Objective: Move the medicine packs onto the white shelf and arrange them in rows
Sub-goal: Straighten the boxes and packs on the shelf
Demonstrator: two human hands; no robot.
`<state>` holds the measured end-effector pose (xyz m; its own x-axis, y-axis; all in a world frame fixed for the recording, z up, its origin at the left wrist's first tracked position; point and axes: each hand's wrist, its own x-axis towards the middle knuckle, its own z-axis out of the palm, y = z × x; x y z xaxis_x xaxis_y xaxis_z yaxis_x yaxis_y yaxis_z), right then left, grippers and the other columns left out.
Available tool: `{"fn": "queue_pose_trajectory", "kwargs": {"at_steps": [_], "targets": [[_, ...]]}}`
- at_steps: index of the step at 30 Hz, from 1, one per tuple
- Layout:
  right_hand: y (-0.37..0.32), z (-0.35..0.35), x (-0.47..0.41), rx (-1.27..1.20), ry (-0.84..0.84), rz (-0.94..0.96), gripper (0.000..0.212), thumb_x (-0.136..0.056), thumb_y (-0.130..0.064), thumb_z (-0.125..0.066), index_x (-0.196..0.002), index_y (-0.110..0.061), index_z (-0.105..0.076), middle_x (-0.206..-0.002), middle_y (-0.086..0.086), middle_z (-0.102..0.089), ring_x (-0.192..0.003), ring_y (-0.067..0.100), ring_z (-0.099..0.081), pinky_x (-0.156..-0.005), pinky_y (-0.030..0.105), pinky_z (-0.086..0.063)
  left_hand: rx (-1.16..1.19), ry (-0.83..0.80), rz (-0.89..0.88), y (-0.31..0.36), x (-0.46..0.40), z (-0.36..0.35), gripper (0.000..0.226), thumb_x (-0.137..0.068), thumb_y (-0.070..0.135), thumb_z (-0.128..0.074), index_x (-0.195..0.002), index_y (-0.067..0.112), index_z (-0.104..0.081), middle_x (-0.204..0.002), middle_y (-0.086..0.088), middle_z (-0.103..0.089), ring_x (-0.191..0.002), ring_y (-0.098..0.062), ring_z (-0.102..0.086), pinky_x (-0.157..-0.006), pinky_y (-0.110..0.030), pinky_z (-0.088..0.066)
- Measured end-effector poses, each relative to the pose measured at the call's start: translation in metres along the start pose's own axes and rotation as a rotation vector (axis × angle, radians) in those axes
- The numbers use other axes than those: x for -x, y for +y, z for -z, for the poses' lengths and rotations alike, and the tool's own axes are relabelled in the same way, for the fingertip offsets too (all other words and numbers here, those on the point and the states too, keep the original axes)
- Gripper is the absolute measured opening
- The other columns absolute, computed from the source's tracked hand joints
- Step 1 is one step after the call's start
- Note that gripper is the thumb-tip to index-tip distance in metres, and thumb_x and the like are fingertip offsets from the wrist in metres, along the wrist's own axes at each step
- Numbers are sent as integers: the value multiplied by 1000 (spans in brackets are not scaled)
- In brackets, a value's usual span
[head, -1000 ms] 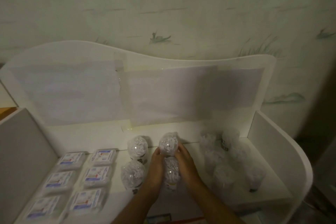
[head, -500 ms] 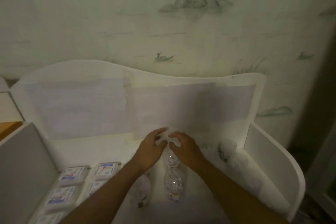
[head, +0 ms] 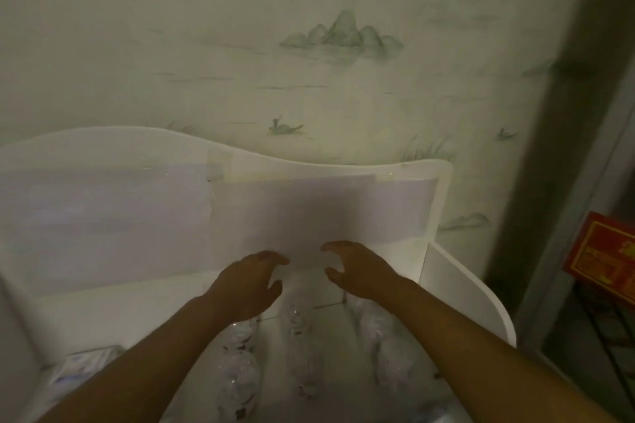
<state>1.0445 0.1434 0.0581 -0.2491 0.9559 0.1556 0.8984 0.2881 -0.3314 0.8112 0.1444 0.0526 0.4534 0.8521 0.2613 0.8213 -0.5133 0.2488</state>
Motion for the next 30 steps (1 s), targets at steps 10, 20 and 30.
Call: {"fn": "queue_pose_trajectory", "kwargs": {"at_steps": [10, 20, 30], "targets": [[86, 2, 17, -453, 122, -141, 39, -96, -17, -54, -135, -18, -53, -142, -3, -48, -127, 12, -44, -101, 16, -29, 514, -94, 131, 112, -55, -78, 50, -95, 31, -55, -142, 24, -38, -147, 6, -38, -123, -2, -37, -102, -14, -27], [94, -62, 43, -866, 130, -263, 39, -100, -31, -47, -139, -29, -44, -142, -12, -42, -131, 11, -43, -93, 14, -36, 988, 131, 597, 171, -37, -155, 55, -102, 25, -38, -151, 25, -13, -155, 5, -23, -133, -7, -30, -100, -20, -28], [98, -79, 46, -1017, 63, -349, 57, -98, -38, -50, -149, -30, -25, -150, -4, -31, -142, 19, -31, -105, 25, -31, 1231, 213, 645, 170, -32, -186, 50, -101, 16, -33, -148, 27, -20, -148, 11, -32, -128, -3, -41, -99, -18, -40]]}}
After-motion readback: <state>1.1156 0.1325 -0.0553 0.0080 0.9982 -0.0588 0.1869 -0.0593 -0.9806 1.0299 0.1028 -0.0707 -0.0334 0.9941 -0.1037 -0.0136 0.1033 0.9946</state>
